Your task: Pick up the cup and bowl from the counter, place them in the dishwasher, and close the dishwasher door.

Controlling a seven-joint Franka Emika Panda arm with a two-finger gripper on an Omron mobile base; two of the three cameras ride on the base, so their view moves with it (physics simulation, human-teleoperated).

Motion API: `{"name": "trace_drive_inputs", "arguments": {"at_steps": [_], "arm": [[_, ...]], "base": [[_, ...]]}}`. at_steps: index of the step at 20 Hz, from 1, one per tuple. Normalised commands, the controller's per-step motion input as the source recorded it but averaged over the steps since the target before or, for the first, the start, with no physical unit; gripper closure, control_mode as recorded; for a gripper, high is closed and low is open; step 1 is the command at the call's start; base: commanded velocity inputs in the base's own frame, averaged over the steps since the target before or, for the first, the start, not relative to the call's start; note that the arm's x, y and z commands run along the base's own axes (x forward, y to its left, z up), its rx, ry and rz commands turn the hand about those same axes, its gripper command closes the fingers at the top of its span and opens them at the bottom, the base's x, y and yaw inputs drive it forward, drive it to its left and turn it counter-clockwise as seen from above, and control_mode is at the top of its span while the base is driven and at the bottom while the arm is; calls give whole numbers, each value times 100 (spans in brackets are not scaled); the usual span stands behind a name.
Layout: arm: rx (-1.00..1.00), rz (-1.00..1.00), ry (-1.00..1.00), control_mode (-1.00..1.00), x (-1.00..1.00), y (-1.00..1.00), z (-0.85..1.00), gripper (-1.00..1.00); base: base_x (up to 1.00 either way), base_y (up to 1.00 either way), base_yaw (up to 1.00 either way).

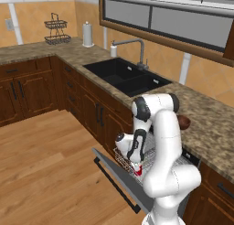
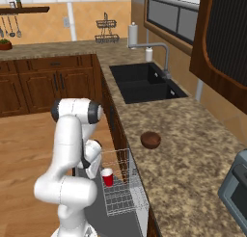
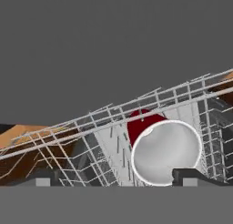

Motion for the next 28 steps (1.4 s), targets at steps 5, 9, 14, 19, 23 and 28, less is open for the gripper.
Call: {"name": "trace_drive_inputs", "arguments": {"at_steps": [5,9,14,19,23,28], "arm": [[0,0,-4,-100,-58,-15,98,-100],[0,-1,-18,-100,-54,-5,100,-100],[4,-32,-8,-100,-5,17,100,-100],[9,-56,-2,-100,0,0,100,-100],[2,-57,0,-100,0,-8,100,-100],[5,-53,0,-100,1,-21,85,-100]], "base": [[0,0,0],[0,0,0],[0,0,0],[0,0,0],[0,0,0],[0,0,0]]}}
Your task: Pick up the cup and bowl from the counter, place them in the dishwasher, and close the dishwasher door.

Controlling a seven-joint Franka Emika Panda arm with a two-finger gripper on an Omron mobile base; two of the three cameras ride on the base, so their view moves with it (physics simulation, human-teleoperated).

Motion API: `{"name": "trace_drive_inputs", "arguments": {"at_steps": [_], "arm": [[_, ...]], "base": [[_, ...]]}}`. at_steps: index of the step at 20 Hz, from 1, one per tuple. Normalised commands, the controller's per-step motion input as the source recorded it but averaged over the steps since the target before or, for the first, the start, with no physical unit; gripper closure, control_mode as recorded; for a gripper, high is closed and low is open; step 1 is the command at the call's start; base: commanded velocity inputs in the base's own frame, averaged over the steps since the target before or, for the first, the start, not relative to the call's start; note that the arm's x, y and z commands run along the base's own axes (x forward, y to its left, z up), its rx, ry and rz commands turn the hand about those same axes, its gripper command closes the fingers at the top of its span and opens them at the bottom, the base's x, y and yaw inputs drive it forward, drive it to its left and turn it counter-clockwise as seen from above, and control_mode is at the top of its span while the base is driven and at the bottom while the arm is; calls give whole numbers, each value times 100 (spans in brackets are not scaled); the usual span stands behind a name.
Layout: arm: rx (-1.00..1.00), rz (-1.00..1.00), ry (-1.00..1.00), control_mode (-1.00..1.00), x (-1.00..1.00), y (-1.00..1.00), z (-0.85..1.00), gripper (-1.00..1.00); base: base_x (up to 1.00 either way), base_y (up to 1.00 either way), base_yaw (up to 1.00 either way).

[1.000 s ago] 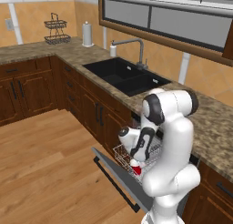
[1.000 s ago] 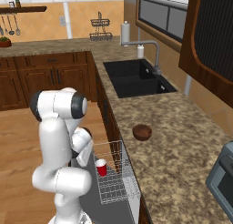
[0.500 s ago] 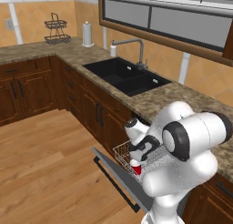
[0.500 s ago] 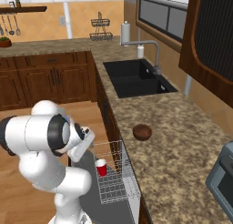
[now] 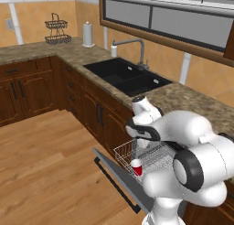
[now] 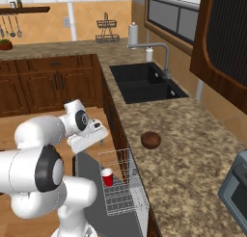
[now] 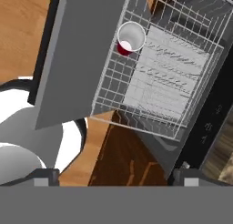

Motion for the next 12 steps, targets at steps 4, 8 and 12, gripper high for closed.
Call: {"name": "trace_drive_inputs", "arguments": {"at_steps": [4,8,12], "arm": [[18,-19,-14,-100,0,-61,22,-100],[19,-7,-22,-100,1,-54,20,-100],[7,-11,-12,-100,28,-46,12,-100]], "base": [[0,0,0],[0,0,0],[0,0,0]]}}
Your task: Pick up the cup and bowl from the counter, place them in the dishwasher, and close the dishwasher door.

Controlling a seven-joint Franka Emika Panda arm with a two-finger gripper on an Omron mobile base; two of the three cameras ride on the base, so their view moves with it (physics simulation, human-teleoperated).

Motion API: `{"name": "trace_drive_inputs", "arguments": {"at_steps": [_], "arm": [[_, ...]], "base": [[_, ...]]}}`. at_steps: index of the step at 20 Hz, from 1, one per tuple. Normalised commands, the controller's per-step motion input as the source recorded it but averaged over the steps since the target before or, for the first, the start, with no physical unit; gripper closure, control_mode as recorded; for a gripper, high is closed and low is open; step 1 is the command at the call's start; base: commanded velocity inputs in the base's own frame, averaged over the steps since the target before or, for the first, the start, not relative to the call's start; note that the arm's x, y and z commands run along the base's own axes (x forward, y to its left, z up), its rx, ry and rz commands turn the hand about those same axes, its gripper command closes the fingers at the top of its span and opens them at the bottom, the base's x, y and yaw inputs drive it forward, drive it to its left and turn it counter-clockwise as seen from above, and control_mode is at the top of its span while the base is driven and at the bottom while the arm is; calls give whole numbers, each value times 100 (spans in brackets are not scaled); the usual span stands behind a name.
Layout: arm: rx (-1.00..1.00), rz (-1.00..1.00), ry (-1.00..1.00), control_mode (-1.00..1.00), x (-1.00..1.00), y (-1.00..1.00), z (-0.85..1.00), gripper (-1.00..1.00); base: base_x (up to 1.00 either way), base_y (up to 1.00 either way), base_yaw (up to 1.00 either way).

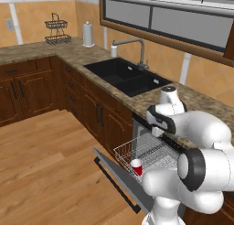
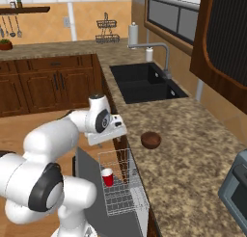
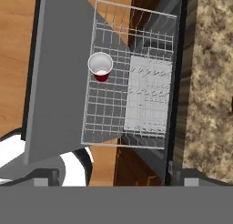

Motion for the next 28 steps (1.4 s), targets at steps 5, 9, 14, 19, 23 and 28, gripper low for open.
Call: {"name": "trace_drive_inputs", "arguments": {"at_steps": [5,9,14,19,23,28], "arm": [[1,-19,-1,-100,48,-46,10,-100],[0,-20,0,-100,51,-22,6,-100],[2,-15,-1,-100,43,-38,0,-100],[2,-4,0,-100,58,-50,0,-100],[1,0,0,-100,51,-59,-7,-100],[5,0,0,-100,14,-45,-27,-100]], "base": [[0,0,0],[0,0,0],[0,0,0],[0,0,0],[0,0,0],[0,0,0]]}}
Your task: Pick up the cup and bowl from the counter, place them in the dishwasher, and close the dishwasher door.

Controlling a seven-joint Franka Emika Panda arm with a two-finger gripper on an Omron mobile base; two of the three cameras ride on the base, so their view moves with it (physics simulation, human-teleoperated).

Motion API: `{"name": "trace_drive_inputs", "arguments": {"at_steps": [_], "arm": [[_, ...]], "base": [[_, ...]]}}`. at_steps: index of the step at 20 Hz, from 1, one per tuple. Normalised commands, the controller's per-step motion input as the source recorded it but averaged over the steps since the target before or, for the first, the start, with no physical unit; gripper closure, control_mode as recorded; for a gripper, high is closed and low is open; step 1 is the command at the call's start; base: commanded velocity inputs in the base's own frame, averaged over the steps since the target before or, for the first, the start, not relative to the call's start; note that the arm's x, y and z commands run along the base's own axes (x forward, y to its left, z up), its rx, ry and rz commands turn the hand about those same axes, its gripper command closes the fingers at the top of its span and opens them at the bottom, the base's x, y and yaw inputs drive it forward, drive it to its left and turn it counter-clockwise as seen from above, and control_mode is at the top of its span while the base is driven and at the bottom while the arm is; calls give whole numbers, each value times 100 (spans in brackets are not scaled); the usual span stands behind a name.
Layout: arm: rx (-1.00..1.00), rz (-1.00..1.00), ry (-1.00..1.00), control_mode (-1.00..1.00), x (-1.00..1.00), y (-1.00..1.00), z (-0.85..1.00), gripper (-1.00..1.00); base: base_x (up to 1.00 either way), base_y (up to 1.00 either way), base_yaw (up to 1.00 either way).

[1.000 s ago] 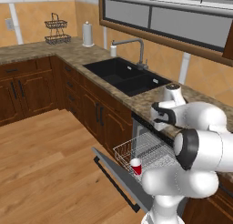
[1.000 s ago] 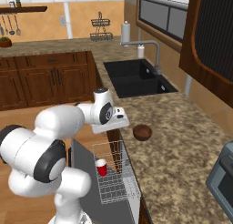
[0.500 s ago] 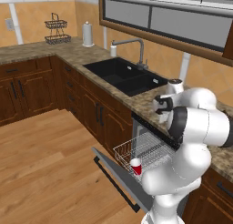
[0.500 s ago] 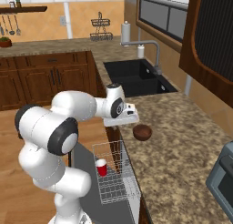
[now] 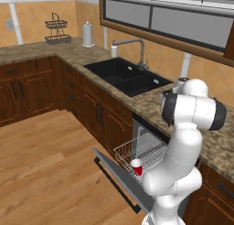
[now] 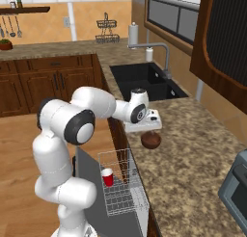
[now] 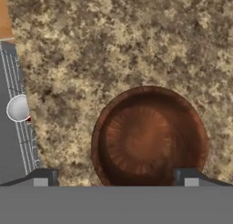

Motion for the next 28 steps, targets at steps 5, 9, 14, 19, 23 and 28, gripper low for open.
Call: {"name": "trace_drive_inputs", "arguments": {"at_steps": [5,9,14,19,23,28], "arm": [[5,3,-1,-100,-41,14,-33,-100],[4,5,-3,-100,-15,22,-26,-100],[3,10,-2,-100,31,-2,-40,-100],[7,12,0,-100,34,-6,-50,100],[8,7,0,-100,13,-7,-23,100],[1,0,-1,-100,-2,0,0,100]], "base": [[0,0,0],[0,0,0],[0,0,0],[0,0,0],[0,0,0],[0,0,0]]}}
